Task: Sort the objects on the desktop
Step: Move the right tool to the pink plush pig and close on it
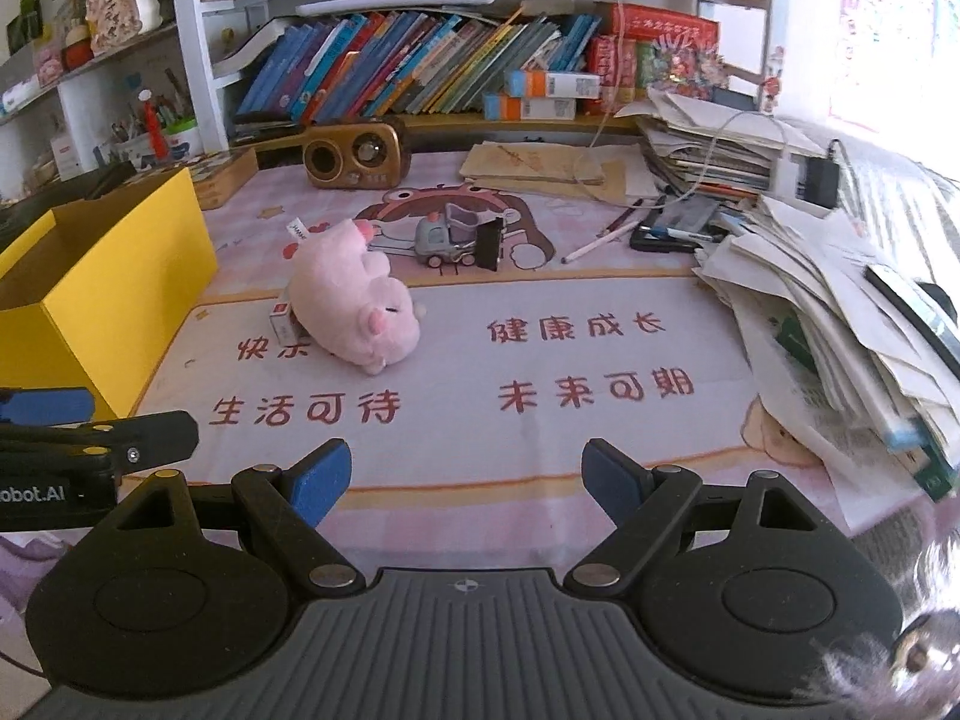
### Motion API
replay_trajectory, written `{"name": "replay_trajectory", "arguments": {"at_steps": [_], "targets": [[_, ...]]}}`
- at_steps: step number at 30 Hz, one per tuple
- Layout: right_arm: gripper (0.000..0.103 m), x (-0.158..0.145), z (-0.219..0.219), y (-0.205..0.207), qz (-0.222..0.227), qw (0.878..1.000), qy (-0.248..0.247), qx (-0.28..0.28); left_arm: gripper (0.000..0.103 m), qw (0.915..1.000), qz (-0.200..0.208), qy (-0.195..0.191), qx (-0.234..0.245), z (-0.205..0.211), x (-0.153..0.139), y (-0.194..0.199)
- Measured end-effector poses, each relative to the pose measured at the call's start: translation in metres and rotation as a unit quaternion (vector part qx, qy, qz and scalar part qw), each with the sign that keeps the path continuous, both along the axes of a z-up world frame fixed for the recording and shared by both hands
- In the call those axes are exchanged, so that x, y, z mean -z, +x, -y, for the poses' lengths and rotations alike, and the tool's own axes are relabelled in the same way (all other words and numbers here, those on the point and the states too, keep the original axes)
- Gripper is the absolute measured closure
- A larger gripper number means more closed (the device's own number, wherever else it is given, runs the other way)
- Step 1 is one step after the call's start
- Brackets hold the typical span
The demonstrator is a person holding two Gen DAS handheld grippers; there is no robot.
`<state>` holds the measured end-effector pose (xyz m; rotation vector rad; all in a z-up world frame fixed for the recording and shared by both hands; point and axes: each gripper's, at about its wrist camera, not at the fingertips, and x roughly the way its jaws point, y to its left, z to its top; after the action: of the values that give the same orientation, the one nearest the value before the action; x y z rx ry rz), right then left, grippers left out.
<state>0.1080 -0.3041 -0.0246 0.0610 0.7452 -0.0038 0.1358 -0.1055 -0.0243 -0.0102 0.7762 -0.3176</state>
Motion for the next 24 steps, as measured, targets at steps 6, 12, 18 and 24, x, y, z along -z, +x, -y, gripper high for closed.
{"name": "replay_trajectory", "arguments": {"at_steps": [6, 12, 18, 24], "targets": [[0.021, 0.003, 0.007, 0.038, -0.007, 0.998, 0.006, -0.07, 0.011, 0.9995, -0.024, 0.006, -0.022, 0.01, 0.009, 0.013], [0.022, 0.001, 0.003, 0.084, 0.005, 0.99, 0.008, -0.142, 0.012, 0.9985, -0.028, 0.013, -0.046, 0.016, 0.009, 0.021], [0.022, 0.008, -0.01, 0.127, -0.009, 0.978, 0.009, -0.208, 0.012, 0.9968, -0.029, 0.023, -0.07, 0.018, 0.007, 0.028], [0.022, 0.026, -0.03, 0.158, -0.029, 0.967, -0.006, -0.255, 0.012, 0.9943, -0.03, 0.033, -0.097, 0.017, 0.004, 0.031]]}}
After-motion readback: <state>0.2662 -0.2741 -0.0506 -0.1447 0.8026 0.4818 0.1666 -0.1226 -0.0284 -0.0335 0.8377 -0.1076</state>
